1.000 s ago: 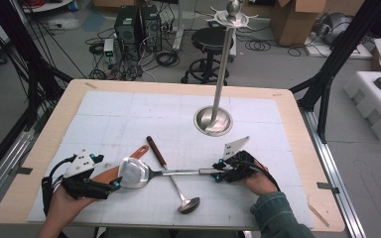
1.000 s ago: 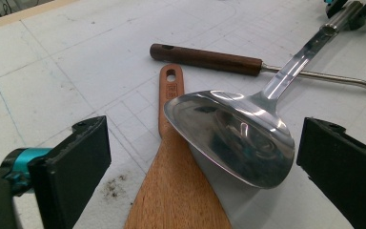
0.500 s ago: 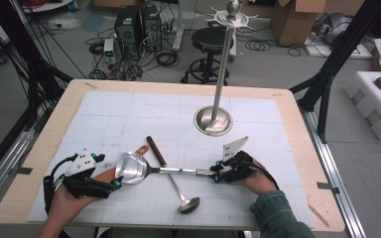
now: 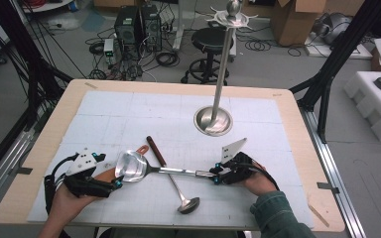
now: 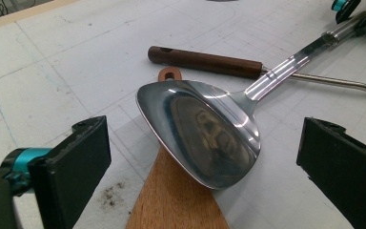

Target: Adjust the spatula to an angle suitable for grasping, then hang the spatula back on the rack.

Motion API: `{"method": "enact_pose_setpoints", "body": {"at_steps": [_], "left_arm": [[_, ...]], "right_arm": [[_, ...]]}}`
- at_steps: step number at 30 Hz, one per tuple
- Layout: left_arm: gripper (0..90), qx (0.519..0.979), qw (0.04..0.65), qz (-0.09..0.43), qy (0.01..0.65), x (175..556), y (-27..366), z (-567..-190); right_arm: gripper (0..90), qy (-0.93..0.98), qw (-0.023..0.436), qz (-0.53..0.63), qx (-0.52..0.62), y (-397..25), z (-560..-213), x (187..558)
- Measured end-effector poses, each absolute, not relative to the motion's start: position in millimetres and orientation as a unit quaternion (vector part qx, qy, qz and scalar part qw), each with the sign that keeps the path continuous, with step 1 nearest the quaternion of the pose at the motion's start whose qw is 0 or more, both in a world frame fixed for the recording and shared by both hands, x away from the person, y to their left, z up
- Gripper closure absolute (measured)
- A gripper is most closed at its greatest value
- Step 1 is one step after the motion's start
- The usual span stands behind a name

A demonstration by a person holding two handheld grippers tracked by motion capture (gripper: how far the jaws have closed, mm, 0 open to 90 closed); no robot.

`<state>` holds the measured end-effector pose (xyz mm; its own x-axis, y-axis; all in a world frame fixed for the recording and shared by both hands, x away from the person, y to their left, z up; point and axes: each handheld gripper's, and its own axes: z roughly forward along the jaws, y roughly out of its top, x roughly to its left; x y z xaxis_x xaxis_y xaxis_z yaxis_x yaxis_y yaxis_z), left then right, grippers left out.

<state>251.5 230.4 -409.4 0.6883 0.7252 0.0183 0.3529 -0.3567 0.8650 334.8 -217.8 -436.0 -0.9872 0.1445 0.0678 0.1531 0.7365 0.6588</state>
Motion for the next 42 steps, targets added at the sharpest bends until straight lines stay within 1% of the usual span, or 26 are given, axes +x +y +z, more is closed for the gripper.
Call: {"method": "enact_pose_setpoints", "body": {"at_steps": [10,15,19,20,25,30,36,42], "left_arm": [[4.7,0.799,0.457,0.204,0.335,251.9,229.9,-408.9],[4.7,0.799,0.457,0.203,0.333,252.4,229.2,-408.7],[4.7,0.799,0.458,0.203,0.332,252.5,229.6,-408.5],[4.7,0.799,0.458,0.202,0.333,252.7,229.8,-408.5],[4.7,0.799,0.460,0.203,0.330,252.5,230.1,-407.3],[4.7,0.799,0.461,0.203,0.329,252.0,229.7,-407.3],[4.7,0.799,0.461,0.202,0.329,252.3,230.2,-407.1],[4.7,0.801,0.460,0.203,0.325,252.1,229.1,-406.6]], "right_arm": [[67.3,-0.933,0.004,-0.350,-0.087,-216.7,-435.8,333.3],[60.6,-0.928,0.000,-0.358,-0.098,-212.3,-437.3,334.4],[57.0,-0.926,0.000,-0.364,-0.103,-207.3,-438.0,336.4],[57.0,-0.926,0.008,-0.364,-0.103,-205.7,-437.8,338.0],[57.0,-0.926,0.011,-0.364,-0.096,-196.1,-437.2,339.8],[56.7,-0.926,0.007,-0.367,-0.091,-189.4,-437.7,340.7],[56.2,-0.927,0.013,-0.363,-0.095,-187.8,-438.2,339.9],[54.8,-0.928,0.008,-0.357,-0.109,-188.6,-437.0,338.0]]}}
